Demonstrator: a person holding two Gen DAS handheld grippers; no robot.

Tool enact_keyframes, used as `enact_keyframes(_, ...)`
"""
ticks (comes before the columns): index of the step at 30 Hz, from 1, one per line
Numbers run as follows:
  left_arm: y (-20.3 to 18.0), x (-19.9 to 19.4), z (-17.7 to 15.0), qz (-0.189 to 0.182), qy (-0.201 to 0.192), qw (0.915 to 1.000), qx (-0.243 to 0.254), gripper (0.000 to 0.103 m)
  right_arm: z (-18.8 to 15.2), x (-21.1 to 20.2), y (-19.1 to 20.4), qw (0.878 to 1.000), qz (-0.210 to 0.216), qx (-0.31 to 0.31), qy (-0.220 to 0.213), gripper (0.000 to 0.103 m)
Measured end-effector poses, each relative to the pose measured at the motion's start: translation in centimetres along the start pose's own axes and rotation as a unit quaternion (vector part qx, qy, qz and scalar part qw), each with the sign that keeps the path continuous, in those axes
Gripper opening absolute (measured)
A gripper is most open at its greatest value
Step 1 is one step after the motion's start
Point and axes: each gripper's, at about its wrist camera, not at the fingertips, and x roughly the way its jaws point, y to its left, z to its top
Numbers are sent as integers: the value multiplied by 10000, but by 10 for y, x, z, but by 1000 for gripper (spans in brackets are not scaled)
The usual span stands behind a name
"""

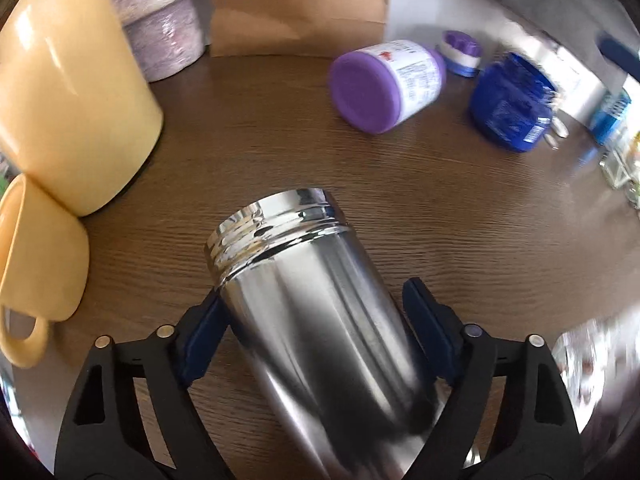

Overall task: Flip cup upright
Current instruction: 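Reach the left gripper to the lying silver cup and grasp its body, then lift the silver cup with the left gripper while the right gripper grasps its base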

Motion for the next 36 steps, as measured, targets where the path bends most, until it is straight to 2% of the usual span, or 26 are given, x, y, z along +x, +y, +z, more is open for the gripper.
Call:
enact_keyframes(2,-1,-4,-1,112,-114,9997,185,79,7,6,5,9994,145,-40,313,81)
enact_keyframes(4,-1,-9,-5,54,-243,9992,324,79,1,10,7,9945,664,205,779,81)
enact_keyframes(6,-1,-16,-14,-55,-332,9988,363,77,-12,18,13,9838,1099,354,1374,81)
enact_keyframes(8,-3,-23,-25,-227,-623,9967,471,77,-27,29,22,9768,1045,292,1846,81)
enact_keyframes(11,0,-41,-41,-278,-1079,9913,700,75,-44,29,31,9750,920,3,2022,81)
enact_keyframes(16,11,-73,-66,-444,-1866,9746,1155,70,-64,22,32,9503,1734,207,2578,81)
enact_keyframes(19,17,-81,-76,-581,-2009,9698,1258,68,-71,9,39,9413,2066,180,2662,81)
enact_keyframes(23,12,-88,-85,-635,-2095,9659,1384,66,-78,5,39,9267,2418,469,2837,81)
enact_keyframes(24,12,-90,-88,-667,-2142,9643,1406,66,-80,4,39,9212,2529,576,2900,81)
enact_keyframes(27,8,-97,-99,-707,-2216,9600,1561,65,-89,3,33,8914,3152,1074,3075,81)
enact_keyframes(32,4,-103,-108,-913,-2204,9531,1865,64,-104,-4,25,8742,3509,1472,3015,81)
enact_keyframes(35,-1,-104,-110,-1072,-2068,9502,2069,64,-112,-9,20,8471,3996,1637,3097,81)
enact_keyframes(36,-3,-104,-110,-1121,-2043,9494,2106,64,-114,-13,21,8476,4018,1595,3077,81)
